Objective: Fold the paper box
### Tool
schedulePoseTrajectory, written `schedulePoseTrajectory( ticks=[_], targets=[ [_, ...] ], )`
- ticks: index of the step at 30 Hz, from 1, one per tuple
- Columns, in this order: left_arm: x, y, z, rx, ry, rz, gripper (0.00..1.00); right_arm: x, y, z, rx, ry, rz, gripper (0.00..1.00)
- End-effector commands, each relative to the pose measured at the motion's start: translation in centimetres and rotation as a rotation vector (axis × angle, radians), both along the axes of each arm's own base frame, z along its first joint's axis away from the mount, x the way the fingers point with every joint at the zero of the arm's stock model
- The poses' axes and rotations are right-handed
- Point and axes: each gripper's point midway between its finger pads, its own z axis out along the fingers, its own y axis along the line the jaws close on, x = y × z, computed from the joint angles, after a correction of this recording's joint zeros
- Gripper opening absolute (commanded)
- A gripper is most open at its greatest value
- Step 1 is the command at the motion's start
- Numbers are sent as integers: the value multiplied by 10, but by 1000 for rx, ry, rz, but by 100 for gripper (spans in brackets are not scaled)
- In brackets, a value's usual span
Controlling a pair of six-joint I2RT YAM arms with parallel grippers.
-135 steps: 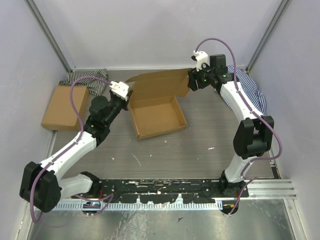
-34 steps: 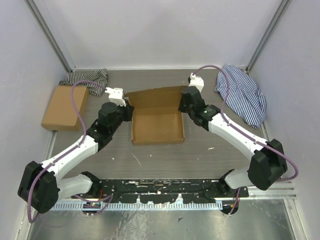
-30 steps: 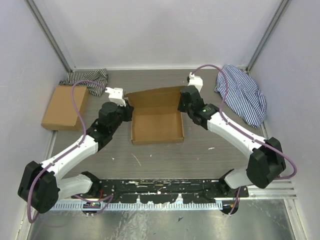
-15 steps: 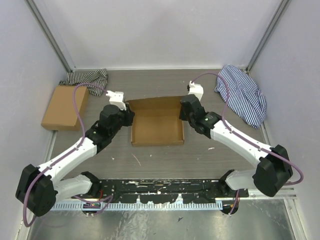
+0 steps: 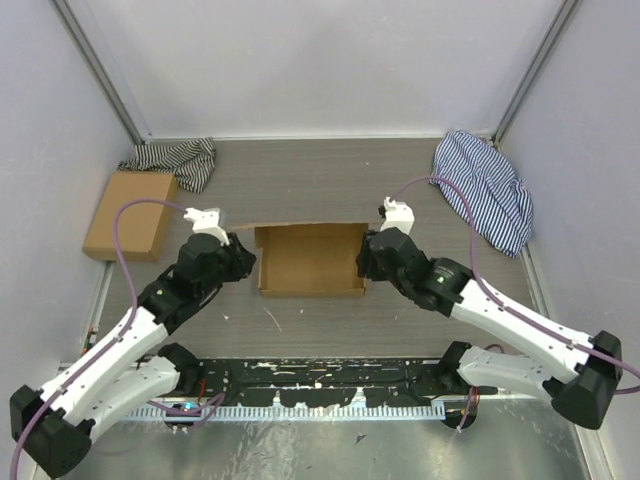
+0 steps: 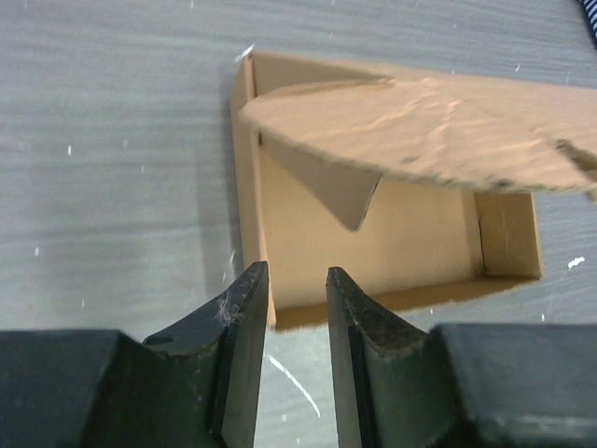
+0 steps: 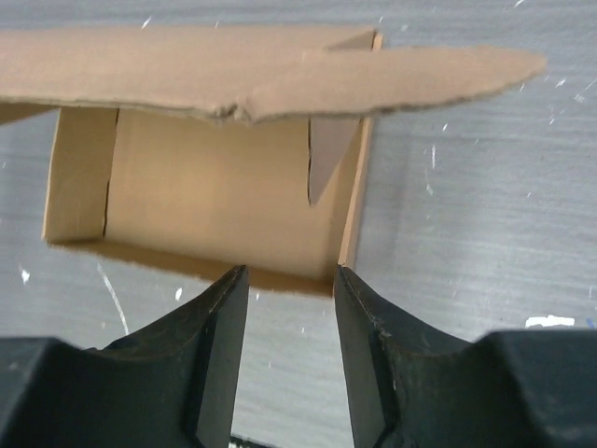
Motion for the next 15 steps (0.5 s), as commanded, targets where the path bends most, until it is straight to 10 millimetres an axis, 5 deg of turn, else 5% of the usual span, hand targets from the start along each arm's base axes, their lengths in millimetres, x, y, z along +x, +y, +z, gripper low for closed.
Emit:
schedulePoseTrajectory(
  ticks=[1, 9, 15],
  targets=[
    [-44, 15, -23, -65, 168, 44, 38, -38, 2, 8, 91, 47, 100, 48],
    [-79, 39, 37, -231, 26, 62, 36, -89, 12, 79, 277, -32, 402, 52],
    [-70, 44, 83, -221, -74, 66, 37, -59, 13, 88, 189, -43, 290, 52]
  ],
)
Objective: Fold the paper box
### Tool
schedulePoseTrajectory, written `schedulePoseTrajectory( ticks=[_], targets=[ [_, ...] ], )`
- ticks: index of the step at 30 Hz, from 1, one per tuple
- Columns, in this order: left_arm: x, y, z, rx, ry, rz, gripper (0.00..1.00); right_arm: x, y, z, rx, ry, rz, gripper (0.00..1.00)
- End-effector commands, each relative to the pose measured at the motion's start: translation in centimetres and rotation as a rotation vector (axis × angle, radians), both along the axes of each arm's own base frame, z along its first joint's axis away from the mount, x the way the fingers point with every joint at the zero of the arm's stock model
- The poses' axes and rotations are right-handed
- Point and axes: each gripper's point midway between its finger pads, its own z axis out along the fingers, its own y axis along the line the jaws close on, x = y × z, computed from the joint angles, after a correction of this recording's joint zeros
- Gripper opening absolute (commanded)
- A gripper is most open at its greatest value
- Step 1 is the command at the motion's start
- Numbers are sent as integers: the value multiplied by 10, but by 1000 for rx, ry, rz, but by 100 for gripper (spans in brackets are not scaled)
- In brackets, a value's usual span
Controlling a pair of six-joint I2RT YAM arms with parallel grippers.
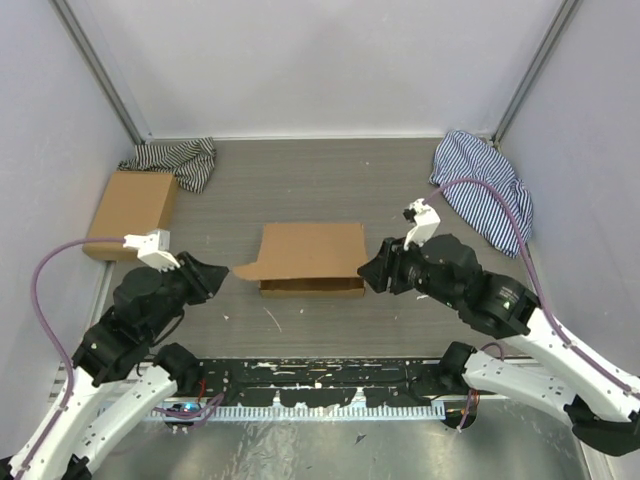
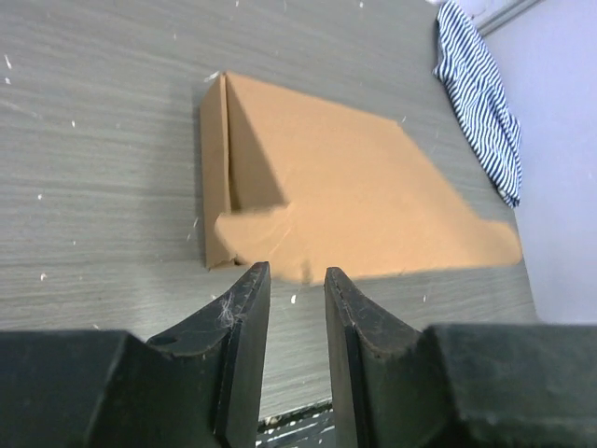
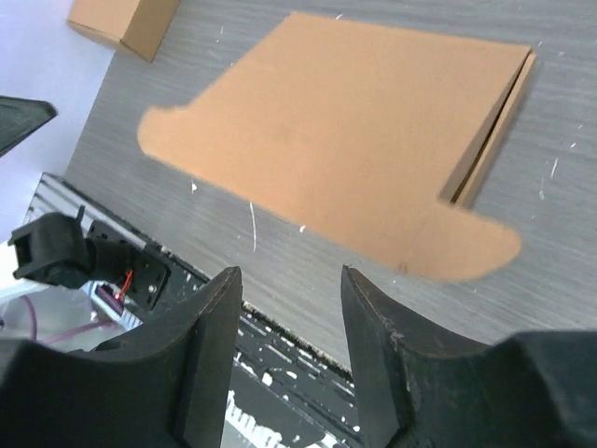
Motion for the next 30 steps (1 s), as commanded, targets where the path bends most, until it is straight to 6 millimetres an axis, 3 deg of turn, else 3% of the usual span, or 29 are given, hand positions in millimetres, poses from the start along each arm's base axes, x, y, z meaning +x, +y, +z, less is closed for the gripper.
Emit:
schedulePoseTrajectory(
  ticks=[1, 3, 7, 11, 14, 17, 18, 22, 30],
  targets=[
    [14, -5, 25, 50, -22, -4, 37, 29, 9, 5, -89, -17, -69, 50],
    [32, -22, 19, 105, 28, -35, 38, 55, 8, -7, -174, -23, -169, 42],
    [71, -51, -1, 189, 89, -75, 37, 89, 28, -34, -267, -1, -201, 27],
    [90, -73, -56, 276, 223, -134, 33, 110, 28, -87, -325, 103, -243, 11],
    [94, -78, -95, 310, 288, -141, 32, 116, 22, -129, -333, 202, -244, 9],
    [97, -80, -119, 340, 334, -144, 32, 119, 16, -162, -380, 272, -255, 9],
    [97, -80, -132, 366, 369, -149, 32, 120, 16, -169, -392, 286, -257, 8],
    [104, -79, -152, 423, 416, -145, 32, 125, 18, -186, -416, 304, -256, 8],
    [129, -85, -166, 509, 434, -148, 33, 151, 21, -203, -443, 333, -285, 8]
  ],
)
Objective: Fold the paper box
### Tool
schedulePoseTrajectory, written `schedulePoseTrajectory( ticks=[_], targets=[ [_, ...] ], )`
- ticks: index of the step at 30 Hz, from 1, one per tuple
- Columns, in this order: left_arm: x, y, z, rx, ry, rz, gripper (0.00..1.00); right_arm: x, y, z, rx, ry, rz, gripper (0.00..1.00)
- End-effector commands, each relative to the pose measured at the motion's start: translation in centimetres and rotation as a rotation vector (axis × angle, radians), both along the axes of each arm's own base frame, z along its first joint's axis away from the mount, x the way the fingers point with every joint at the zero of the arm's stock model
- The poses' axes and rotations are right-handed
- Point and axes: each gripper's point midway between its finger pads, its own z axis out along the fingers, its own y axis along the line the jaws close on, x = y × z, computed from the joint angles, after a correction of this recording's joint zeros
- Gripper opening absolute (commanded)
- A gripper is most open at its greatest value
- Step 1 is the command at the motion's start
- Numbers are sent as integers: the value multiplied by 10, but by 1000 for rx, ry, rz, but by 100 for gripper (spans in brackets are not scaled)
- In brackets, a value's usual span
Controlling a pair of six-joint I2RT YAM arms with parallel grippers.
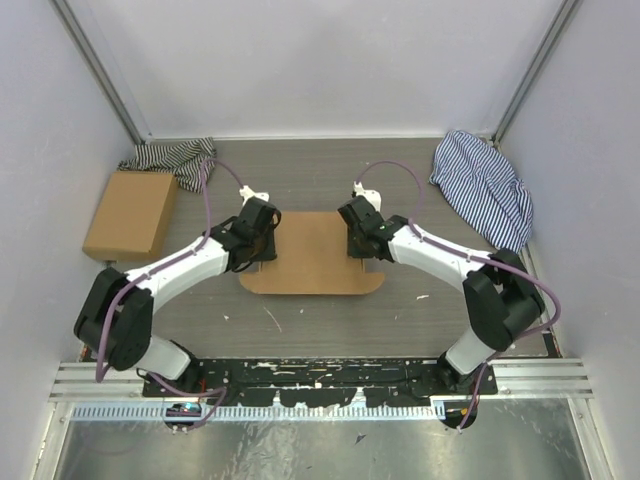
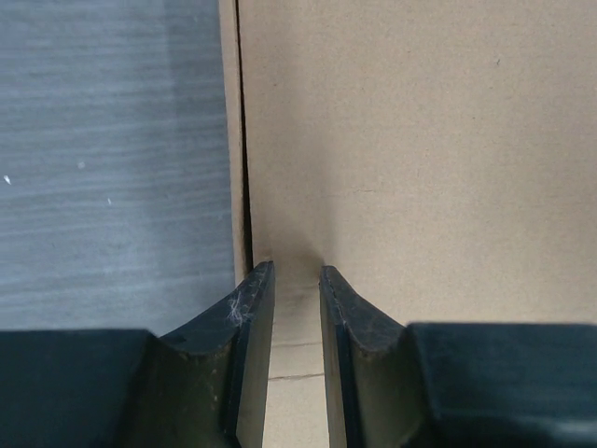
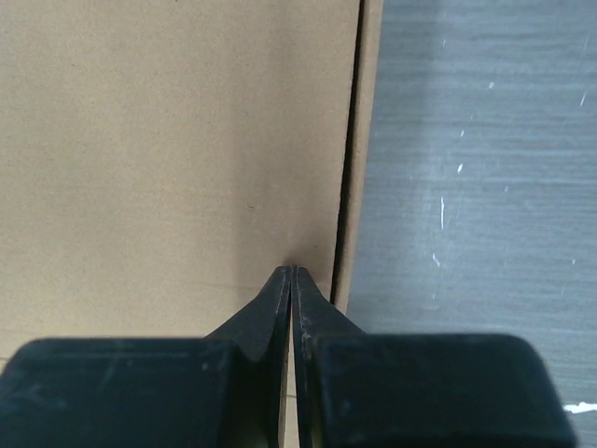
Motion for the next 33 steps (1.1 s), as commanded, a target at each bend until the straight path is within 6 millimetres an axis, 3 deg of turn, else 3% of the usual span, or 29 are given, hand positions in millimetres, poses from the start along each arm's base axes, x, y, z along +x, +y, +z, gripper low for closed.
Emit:
schedulePoseTrajectory(
  ticks=[1, 8, 13, 19, 20, 21, 22, 23, 28, 33],
  targets=[
    [13, -7, -16, 48, 35, -35, 33, 18, 9, -18, 16, 25, -7, 8],
    [58, -6, -5, 27, 27, 9, 34, 62, 13, -12, 54, 25, -11, 9],
    [65, 0, 35, 18, -39, 14, 42, 77, 15, 25, 77, -51, -2, 16],
    [40, 19, 93, -36, -179, 23, 65, 58, 0, 95, 145, -189, 4, 54],
    [32, 24, 95, -48, -194, 28, 70, 51, -2, 101, 161, -199, 13, 64],
    [24, 28, 99, -69, -219, 29, 75, 43, -5, 104, 173, -203, 20, 89],
    [16, 30, 95, -89, -235, 23, 80, 35, -7, 104, 186, -202, 31, 99],
    [10, 32, 90, -106, -249, 21, 85, 27, -6, 101, 201, -197, 50, 100],
    [-4, 33, 49, -154, -244, 22, 87, 2, -9, 61, 234, -161, 91, 100],
    [-4, 28, 29, -124, -180, -7, 87, -3, -3, 47, 271, -159, 118, 100]
  ],
)
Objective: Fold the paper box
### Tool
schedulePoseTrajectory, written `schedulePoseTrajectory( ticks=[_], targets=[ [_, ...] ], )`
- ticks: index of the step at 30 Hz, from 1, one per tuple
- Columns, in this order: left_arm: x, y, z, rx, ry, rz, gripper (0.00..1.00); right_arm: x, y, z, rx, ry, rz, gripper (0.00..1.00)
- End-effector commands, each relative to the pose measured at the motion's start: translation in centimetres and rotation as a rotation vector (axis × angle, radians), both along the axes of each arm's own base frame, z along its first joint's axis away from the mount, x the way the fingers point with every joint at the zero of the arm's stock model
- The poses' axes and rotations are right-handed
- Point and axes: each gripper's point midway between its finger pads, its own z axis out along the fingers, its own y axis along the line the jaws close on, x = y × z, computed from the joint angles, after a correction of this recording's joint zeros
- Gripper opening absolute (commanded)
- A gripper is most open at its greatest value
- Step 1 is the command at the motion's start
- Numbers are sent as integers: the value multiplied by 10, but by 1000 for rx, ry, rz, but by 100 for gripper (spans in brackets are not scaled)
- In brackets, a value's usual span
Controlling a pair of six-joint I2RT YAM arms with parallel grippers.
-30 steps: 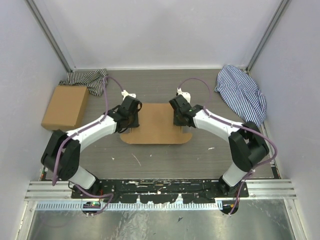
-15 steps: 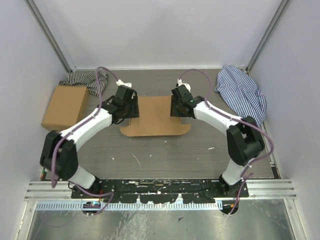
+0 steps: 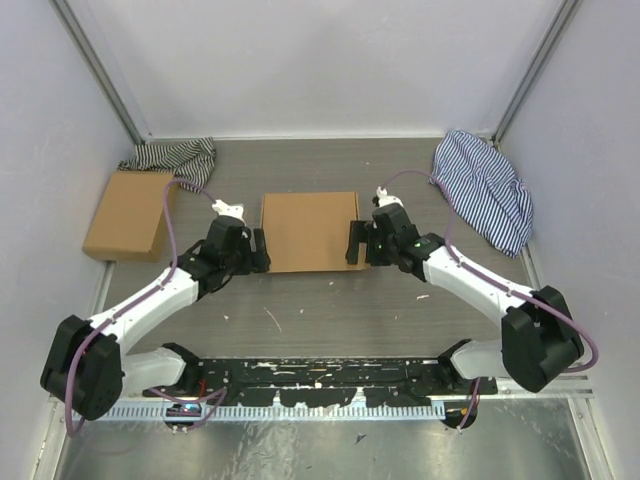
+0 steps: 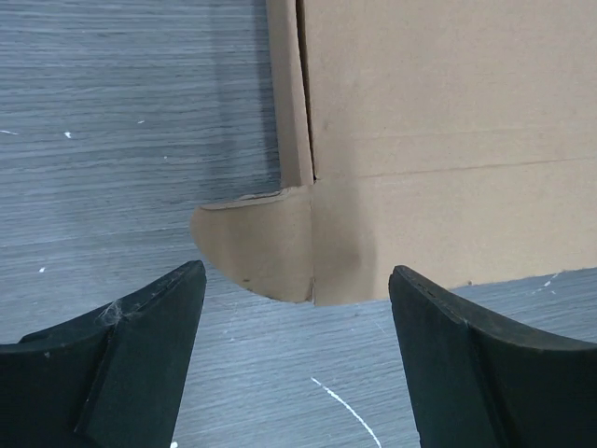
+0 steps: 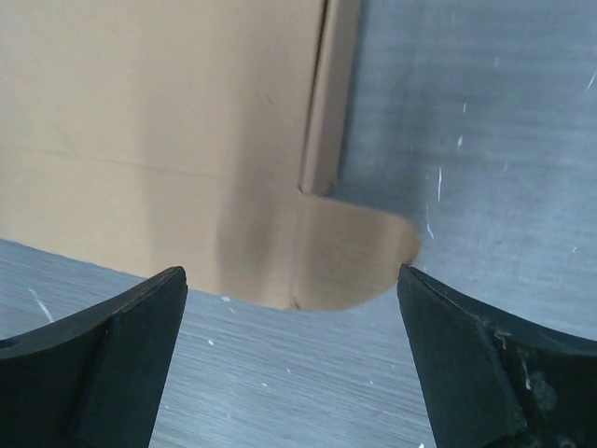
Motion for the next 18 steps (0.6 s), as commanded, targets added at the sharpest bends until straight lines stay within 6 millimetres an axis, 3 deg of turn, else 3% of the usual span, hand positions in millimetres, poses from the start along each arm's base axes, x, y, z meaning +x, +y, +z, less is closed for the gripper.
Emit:
schedulePoseTrajectory(
  ticks=[1, 10, 18],
  targets=[
    [13, -13, 9, -37, -39, -30, 86, 5, 16, 5, 65, -51, 44, 100],
    [16, -13, 10, -23, -50, -40, 86, 6, 13, 6, -17, -57, 34, 100],
    [18, -6, 22, 2, -66, -12, 85, 12, -25, 20, -289, -87, -179, 100]
  ],
)
